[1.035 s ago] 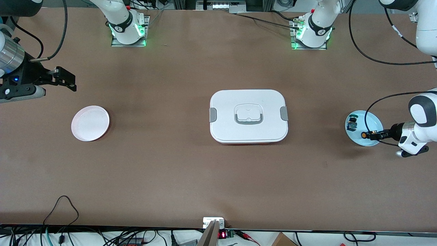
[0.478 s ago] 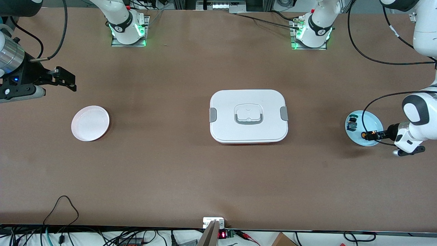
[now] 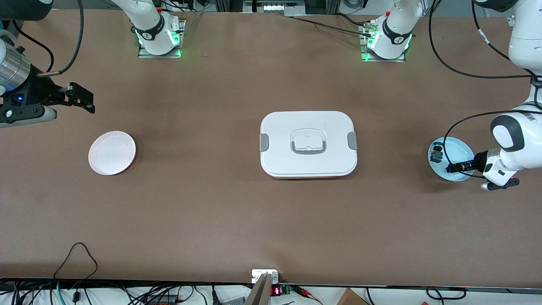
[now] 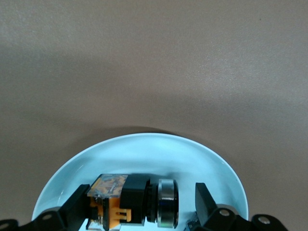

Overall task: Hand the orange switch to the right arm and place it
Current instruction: 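Lower the left gripper and grasp the orange switch, then lift the switch with the left gripper while the right gripper reaches inward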

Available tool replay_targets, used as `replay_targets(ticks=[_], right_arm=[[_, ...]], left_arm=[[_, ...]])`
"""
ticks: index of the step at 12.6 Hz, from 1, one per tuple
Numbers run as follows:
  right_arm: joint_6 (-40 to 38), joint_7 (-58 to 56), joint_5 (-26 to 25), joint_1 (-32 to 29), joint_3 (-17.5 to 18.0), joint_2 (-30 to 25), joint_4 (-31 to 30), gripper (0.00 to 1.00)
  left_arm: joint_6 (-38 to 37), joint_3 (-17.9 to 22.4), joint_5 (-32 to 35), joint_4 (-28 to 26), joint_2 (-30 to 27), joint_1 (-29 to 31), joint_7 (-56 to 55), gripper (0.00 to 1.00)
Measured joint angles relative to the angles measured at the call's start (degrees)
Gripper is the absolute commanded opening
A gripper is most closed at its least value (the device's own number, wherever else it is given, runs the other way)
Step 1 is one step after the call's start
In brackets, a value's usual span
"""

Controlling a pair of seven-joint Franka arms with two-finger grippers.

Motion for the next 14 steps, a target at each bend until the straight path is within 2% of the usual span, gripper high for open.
replay_targets(ticks=[1,2,4,5,7,10,14], right_arm=[[0.0,0.0,0.0,0.0,0.0,0.0,0.0,1.0],[0.0,0.0,0.0,0.0,0.0,0.0,0.0,1.0],[0.0,0.0,0.0,0.0,0.0,0.0,0.0,1.0],[0.0,0.0,0.0,0.0,0.0,0.0,0.0,1.0],[0.0,0.0,0.0,0.0,0.0,0.0,0.0,1.0],[0.0,0.0,0.0,0.0,0.0,0.0,0.0,1.0],[0.0,0.0,0.0,0.0,0.0,0.0,0.0,1.0]], left_arm=[[0.0,0.0,0.0,0.0,0.0,0.0,0.0,0.79],[0.0,0.0,0.0,-0.1,0.0,0.0,0.0,0.61],[0.0,0.0,0.0,-0.2,0.0,0.0,0.1,0.43],[0.0,0.0,0.0,-0.2,-0.1,0.0,0.2,0.35],[-0.8,0.0,0.0,-0.3,-0.3,0.0,1.8,0.25],[-8.9,-0.1,0.0,2.2,-1.3,0.0,2.6,0.22],[-25.2,-0.2,0.0,11.6,-3.8,0.0,2.7,0.2]])
